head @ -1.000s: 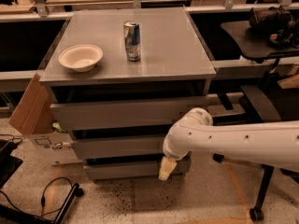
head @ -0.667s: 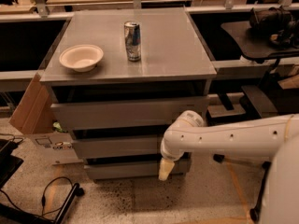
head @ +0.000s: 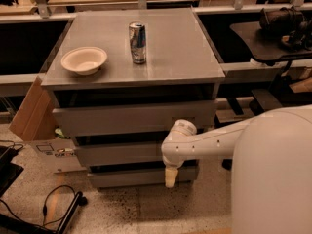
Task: Open middle drawer
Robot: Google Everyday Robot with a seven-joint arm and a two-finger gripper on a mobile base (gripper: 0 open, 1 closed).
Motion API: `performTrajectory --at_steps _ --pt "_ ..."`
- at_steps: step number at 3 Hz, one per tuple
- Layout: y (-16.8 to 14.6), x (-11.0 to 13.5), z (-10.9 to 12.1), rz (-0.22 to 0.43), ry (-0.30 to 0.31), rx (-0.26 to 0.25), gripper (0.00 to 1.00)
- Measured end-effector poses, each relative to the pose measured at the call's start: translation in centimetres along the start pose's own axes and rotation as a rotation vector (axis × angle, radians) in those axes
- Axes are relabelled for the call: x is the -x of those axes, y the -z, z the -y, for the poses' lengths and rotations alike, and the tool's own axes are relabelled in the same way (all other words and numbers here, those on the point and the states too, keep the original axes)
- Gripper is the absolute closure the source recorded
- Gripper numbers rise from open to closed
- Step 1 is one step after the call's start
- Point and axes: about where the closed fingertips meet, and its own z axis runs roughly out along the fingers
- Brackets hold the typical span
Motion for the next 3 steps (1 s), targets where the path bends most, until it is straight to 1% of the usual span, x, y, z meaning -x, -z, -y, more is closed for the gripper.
performTrajectory --at_steps 1,2,3 --pt "-1.5 -0.7 1.6 -0.019 0.002 -0.016 0.0" --pt "-3.9 -0.7 4.2 -0.024 -0.009 -0.026 0.0" --pt "-5.0 -0.6 4.5 -0.03 -0.013 -0.014 0.0"
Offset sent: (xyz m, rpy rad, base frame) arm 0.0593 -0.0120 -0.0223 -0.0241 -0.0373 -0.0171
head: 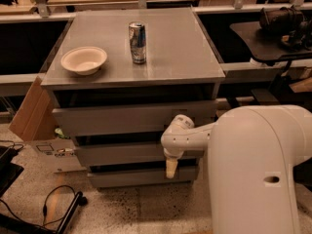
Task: Open middle drawer
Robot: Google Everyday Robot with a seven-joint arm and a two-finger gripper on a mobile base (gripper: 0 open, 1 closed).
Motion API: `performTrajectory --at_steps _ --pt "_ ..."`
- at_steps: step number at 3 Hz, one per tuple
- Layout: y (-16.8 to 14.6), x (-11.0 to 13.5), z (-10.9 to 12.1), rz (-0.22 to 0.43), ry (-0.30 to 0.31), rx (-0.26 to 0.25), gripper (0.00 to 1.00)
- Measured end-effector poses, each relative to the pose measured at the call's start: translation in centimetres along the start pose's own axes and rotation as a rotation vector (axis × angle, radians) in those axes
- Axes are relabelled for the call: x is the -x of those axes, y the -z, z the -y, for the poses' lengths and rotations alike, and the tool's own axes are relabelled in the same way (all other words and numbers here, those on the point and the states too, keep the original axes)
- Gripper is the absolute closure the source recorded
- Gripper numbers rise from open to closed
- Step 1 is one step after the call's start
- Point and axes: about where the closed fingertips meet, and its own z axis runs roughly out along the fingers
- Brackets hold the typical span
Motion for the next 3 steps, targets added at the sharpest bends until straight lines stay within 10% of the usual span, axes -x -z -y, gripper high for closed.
performTrajectory --at_steps 3 --pt "-1.5 -0.8 -1.9 0.001 -0.038 0.043 0.74"
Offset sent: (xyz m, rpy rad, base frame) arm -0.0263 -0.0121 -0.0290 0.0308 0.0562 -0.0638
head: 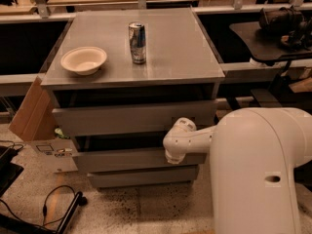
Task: Open middle drawer
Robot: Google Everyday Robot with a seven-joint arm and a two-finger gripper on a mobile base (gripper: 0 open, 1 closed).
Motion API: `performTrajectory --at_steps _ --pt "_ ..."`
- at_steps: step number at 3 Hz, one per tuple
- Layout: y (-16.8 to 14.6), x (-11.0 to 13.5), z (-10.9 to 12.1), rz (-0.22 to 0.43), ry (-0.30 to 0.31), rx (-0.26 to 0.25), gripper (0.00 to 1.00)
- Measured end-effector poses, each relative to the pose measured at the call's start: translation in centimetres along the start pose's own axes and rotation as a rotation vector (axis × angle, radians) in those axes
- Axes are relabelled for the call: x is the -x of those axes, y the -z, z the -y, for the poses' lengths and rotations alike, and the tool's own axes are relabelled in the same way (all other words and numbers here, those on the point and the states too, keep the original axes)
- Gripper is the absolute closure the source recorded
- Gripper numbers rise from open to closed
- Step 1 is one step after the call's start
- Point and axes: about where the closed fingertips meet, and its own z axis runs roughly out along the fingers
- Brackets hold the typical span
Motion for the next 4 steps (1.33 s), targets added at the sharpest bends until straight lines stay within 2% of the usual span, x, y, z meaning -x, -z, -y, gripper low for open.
performTrajectory --at_steps 1,4 --pt "0.53 0.04 0.14 0.0 0.0 0.0 0.73" --pt "1.0 0.08 0.26 0.0 0.0 0.0 0.04"
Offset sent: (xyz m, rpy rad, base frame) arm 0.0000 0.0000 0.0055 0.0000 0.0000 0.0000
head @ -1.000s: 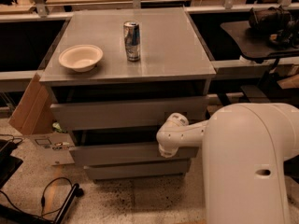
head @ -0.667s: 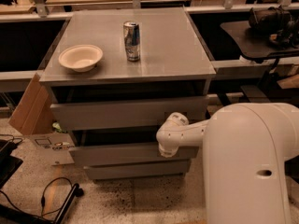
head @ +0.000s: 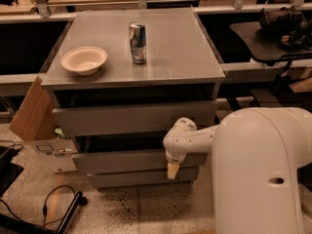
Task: Open middle drawer
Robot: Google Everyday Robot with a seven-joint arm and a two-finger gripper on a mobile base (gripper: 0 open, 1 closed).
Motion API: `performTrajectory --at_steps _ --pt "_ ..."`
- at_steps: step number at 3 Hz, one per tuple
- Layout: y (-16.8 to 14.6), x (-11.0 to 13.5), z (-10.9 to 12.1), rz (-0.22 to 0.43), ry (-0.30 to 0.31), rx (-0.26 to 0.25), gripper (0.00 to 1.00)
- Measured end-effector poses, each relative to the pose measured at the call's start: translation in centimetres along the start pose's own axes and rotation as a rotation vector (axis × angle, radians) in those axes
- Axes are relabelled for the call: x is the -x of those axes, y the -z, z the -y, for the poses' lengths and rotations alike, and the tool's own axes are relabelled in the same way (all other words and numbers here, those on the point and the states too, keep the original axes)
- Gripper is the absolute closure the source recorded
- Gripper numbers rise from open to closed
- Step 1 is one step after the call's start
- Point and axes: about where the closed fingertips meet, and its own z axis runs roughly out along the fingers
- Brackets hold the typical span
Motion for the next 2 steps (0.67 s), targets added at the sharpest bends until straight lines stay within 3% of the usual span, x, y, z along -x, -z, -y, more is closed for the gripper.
performTrajectory --at_steps 2 --pt "-0.06 -0.02 -0.06 0.0 0.0 0.001 0.0"
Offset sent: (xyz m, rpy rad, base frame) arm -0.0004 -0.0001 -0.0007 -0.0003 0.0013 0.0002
